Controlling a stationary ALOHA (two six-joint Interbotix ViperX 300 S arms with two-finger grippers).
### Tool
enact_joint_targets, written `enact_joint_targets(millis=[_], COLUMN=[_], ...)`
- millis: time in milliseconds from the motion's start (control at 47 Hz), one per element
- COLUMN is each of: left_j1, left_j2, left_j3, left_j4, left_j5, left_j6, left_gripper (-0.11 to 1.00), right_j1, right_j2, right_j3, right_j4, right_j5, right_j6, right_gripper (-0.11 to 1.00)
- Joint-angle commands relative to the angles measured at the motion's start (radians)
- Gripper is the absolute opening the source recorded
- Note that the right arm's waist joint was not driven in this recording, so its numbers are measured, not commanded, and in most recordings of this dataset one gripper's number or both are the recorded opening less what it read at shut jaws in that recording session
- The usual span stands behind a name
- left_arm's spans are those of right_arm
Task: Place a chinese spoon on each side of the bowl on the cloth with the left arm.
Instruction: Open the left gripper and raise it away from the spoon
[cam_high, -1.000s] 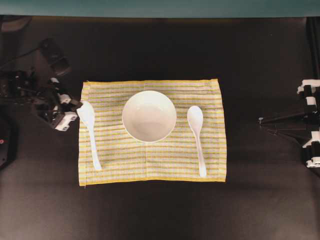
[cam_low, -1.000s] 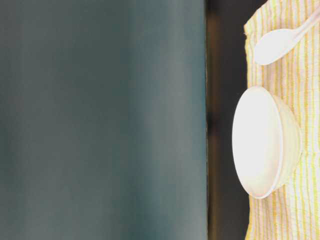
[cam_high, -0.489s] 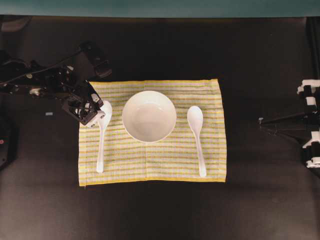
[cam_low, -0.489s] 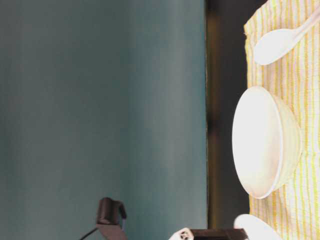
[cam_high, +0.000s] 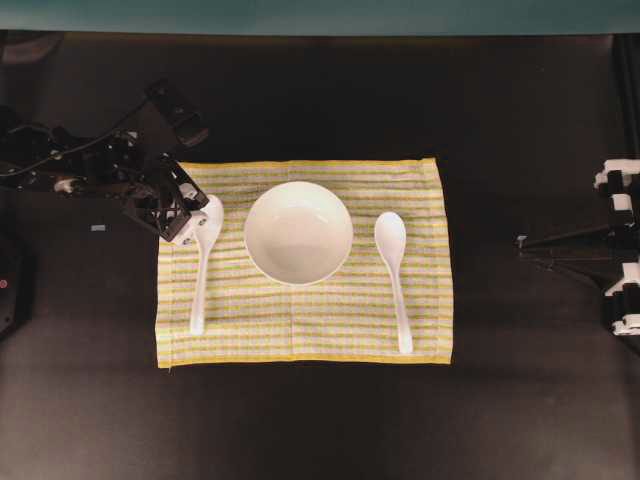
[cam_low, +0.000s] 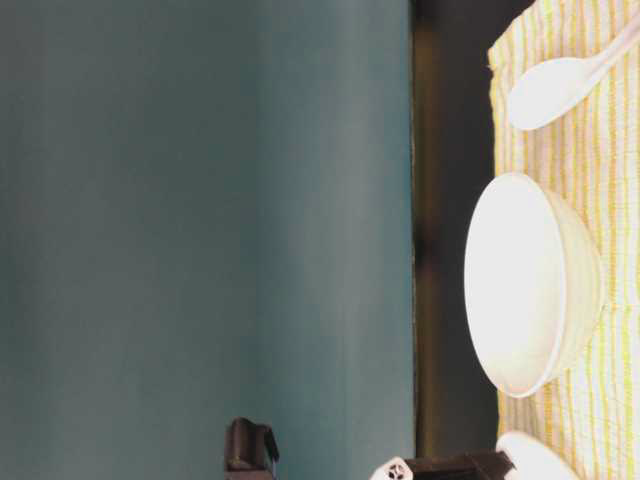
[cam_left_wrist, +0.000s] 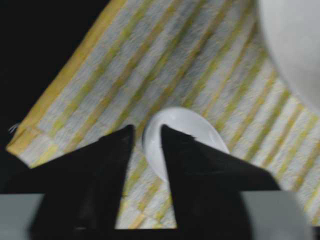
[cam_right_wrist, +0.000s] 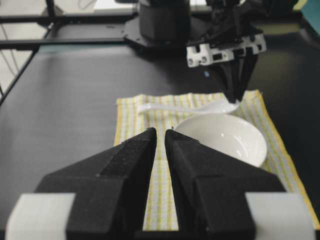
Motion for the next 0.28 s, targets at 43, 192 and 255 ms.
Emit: enact_joint_targets(millis=[43, 192, 255], left_j1=[-0.002, -0.002, -0.005], left_j2=[-0.002, -0.008, -0.031], left_j3=[0.005, 0.012, 0.018], left_j4=[0.003, 0.003, 0.003], left_j5=[-0.012, -0.002, 0.002], left_j6=[-0.002, 0.0, 0.003], left_gripper=[0.42, 0.7, 0.82], right_j1=[-0.002, -0.002, -0.002], right_j2=[0.005, 0.005, 0.005], right_j3=[-0.006, -0.005, -0.002], right_j4=[0.002, 0.002, 0.002], right_j5=[-0.003, -0.003, -0.002], right_j6=[0.006, 0.008, 0.008], right_gripper=[0.16, 0.16, 0.16])
